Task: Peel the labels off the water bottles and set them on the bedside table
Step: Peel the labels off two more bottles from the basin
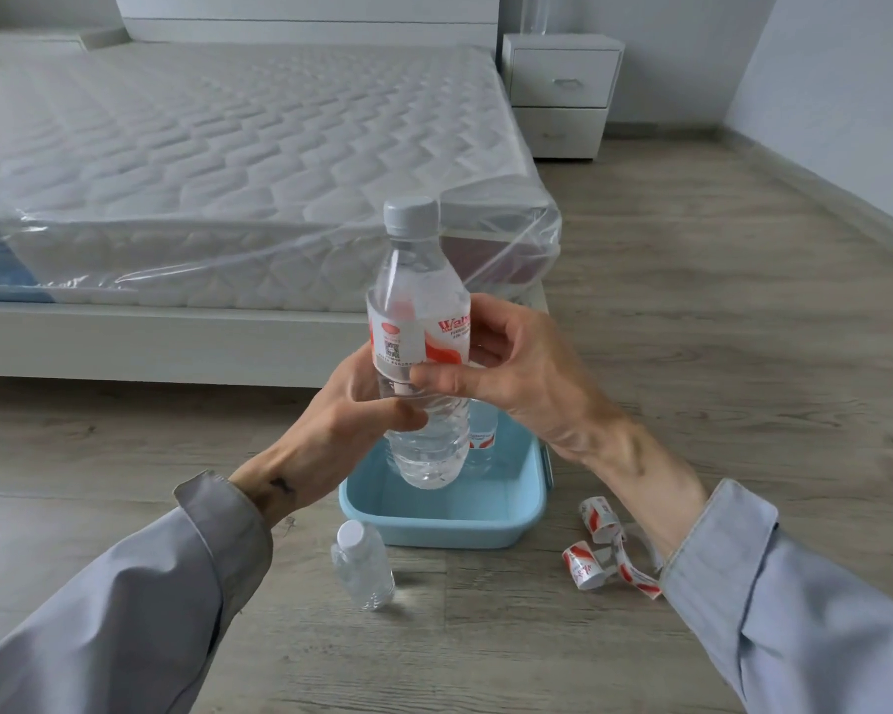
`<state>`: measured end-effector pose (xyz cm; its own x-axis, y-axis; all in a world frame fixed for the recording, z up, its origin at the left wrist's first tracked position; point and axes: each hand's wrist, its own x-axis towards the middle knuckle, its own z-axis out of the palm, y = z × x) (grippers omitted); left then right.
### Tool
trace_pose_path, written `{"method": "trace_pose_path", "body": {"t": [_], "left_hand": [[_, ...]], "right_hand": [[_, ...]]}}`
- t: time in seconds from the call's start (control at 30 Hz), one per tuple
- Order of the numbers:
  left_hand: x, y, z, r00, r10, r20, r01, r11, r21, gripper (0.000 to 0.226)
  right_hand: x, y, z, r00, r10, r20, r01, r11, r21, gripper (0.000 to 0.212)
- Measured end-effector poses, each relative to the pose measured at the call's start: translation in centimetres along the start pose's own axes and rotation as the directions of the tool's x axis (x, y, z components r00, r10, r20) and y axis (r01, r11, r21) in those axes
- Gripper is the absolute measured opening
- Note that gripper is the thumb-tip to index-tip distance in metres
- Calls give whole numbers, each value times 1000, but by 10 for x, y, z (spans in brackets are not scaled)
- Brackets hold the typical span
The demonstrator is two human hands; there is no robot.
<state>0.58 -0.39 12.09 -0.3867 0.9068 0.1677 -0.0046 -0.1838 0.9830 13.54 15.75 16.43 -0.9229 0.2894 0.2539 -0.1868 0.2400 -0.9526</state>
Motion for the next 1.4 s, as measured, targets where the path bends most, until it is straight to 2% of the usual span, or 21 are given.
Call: {"method": "trace_pose_path", "body": {"t": [0.1, 0.2, 0.3, 0.37, 0.43, 0.5, 0.6, 0.73, 1.0, 1.23, 1.4], "left_hand": [[0, 3, 5, 1000, 1, -15, -2, 1000, -27, 70], [3, 1, 24, 984, 59, -171, -50, 997, 53, 68], [8, -6, 45, 891, 192, -411, -86, 961, 262, 76], [9, -8, 51, 826, 265, -497, -105, 939, 326, 73], [9, -6, 47, 815, 303, -494, -143, 931, 336, 62], [7, -4, 37, 843, 299, -447, -173, 938, 299, 53], [5, -1, 27, 847, 308, -433, -177, 932, 316, 51], [6, -1, 22, 824, 319, -468, -160, 924, 347, 45], [7, -3, 18, 791, 345, -505, -130, 902, 412, 52], [8, -6, 16, 780, 344, -523, -105, 896, 431, 60], [9, -7, 19, 754, 335, -564, -73, 897, 435, 67]], "right_hand": [[1, -4, 1, 995, 2, -97, -4, 1000, -24, 55], [5, -8, 8, 969, -13, -246, -7, 997, -77, 58], [7, -10, 23, 924, -47, -379, -11, 989, -150, 59], [8, -11, 31, 900, -92, -427, 3, 979, -203, 59], [8, -13, 33, 895, -125, -427, 19, 970, -244, 57], [7, -16, 30, 908, -140, -395, 41, 967, -250, 56], [2, -17, 29, 911, -156, -381, 74, 972, -222, 51], [-2, -13, 38, 878, -172, -448, 79, 973, -217, 35], [2, -7, 36, 907, -95, -411, 104, 995, 0, 18], [6, -4, 30, 919, -14, -394, 50, 995, 81, 13], [8, -3, 27, 930, -21, -367, 41, 998, 47, 15]]}}
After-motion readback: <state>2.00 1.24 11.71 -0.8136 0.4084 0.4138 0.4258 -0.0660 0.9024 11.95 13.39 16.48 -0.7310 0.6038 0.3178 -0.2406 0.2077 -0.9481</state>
